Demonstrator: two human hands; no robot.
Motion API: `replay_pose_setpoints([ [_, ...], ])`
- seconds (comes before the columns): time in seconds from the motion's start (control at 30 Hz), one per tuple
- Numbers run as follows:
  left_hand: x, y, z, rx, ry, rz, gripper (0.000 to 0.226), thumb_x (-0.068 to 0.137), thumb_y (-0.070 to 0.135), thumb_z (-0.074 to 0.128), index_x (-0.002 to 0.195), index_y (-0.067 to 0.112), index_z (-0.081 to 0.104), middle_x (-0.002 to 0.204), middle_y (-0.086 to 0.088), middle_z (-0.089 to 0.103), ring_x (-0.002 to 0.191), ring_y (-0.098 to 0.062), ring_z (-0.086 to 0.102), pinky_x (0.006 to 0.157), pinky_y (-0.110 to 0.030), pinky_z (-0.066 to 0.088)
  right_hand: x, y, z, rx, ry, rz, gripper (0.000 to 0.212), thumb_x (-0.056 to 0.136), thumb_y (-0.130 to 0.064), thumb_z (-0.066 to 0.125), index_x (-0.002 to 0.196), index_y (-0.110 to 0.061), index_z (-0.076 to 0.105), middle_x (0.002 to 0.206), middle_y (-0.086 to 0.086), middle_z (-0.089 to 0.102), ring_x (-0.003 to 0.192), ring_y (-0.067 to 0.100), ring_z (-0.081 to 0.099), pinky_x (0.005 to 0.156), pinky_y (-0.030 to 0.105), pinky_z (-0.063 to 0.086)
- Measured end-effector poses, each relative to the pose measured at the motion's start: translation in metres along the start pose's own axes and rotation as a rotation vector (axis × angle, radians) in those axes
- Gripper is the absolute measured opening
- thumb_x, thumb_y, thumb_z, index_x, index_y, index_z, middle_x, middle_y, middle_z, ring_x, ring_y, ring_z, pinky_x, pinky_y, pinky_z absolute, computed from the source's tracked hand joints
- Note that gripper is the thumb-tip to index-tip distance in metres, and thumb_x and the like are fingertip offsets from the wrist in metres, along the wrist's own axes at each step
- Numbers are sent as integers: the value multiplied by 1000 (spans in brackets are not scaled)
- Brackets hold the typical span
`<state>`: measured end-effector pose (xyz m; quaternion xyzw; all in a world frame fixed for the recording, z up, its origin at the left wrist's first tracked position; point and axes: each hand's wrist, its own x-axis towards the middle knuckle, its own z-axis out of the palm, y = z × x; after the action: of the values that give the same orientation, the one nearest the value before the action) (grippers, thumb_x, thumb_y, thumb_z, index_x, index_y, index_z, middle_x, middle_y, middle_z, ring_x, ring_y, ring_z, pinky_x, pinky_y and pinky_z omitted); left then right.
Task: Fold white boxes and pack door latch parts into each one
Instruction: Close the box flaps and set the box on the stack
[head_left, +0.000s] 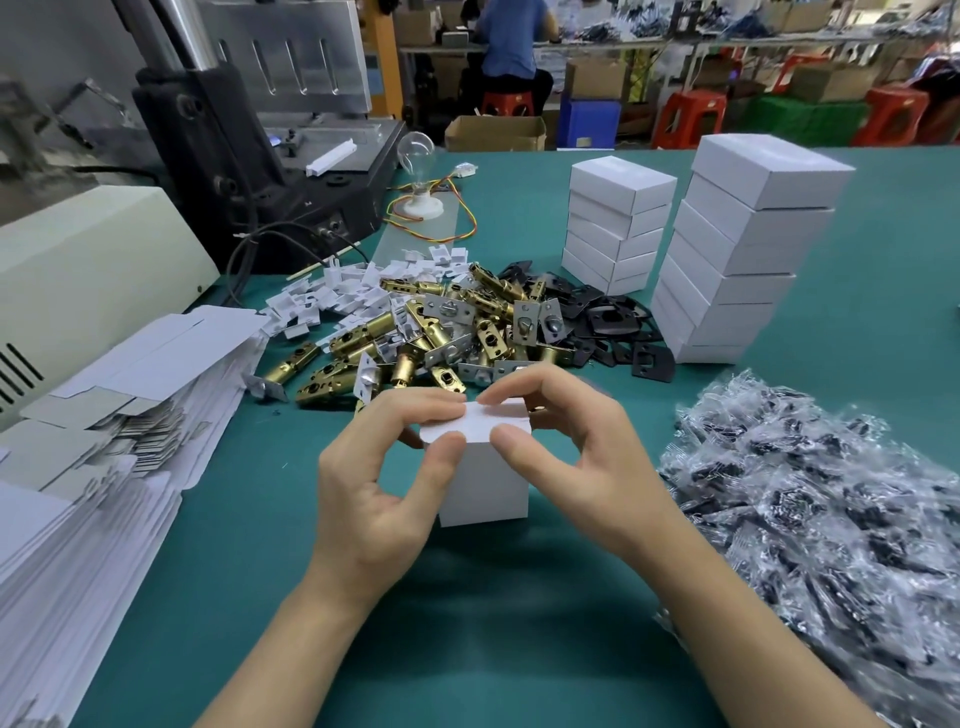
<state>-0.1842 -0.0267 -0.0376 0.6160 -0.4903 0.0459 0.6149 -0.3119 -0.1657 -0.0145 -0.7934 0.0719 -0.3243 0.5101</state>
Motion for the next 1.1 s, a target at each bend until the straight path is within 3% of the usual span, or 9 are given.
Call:
replay_pose_setpoints([
  [0.17,-1,-3,1,48,-15,-4,17,99,24,62,111,16,71,109,10,72,102,-23,68,78,-39,53,1,2,-1,-34,15,-21,21,96,-15,64,117,-17,66,112,-11,71,110,19,68,89,38,57],
  [0.4,1,-5,1,29,-35,-18,19,101,22,59,115,25,72,110,13,73,103,-22,68,82,-31,52,0,4,0,-93,49,-29,16,97,-14,64,110,-20,73,107,-12,73,109,18,68,88,40,57],
  [0.87,3,-5,4,-55,-25,-123,20,100,27,56,109,34,73,105,8,74,103,-26,67,84,-45,53,0,3,2,-9,70,1,19,99,-8,64,109,-20,75,111,-11,76,111,14,70,89,25,57],
  [1.0,3,-7,2,-46,-56,-89,20,100,23,56,111,26,73,109,6,74,107,-29,67,84,-57,52,0,3,0,-13,46,11,18,98,-8,63,106,-19,74,114,-14,75,114,12,69,91,32,57],
  [1.1,2,-8,-1,-30,-80,-49,19,101,21,56,111,22,73,113,9,74,113,-27,68,88,-50,54,0,5,-2,-37,31,2,16,96,-10,63,105,-19,74,115,-14,75,116,12,68,91,36,57],
])
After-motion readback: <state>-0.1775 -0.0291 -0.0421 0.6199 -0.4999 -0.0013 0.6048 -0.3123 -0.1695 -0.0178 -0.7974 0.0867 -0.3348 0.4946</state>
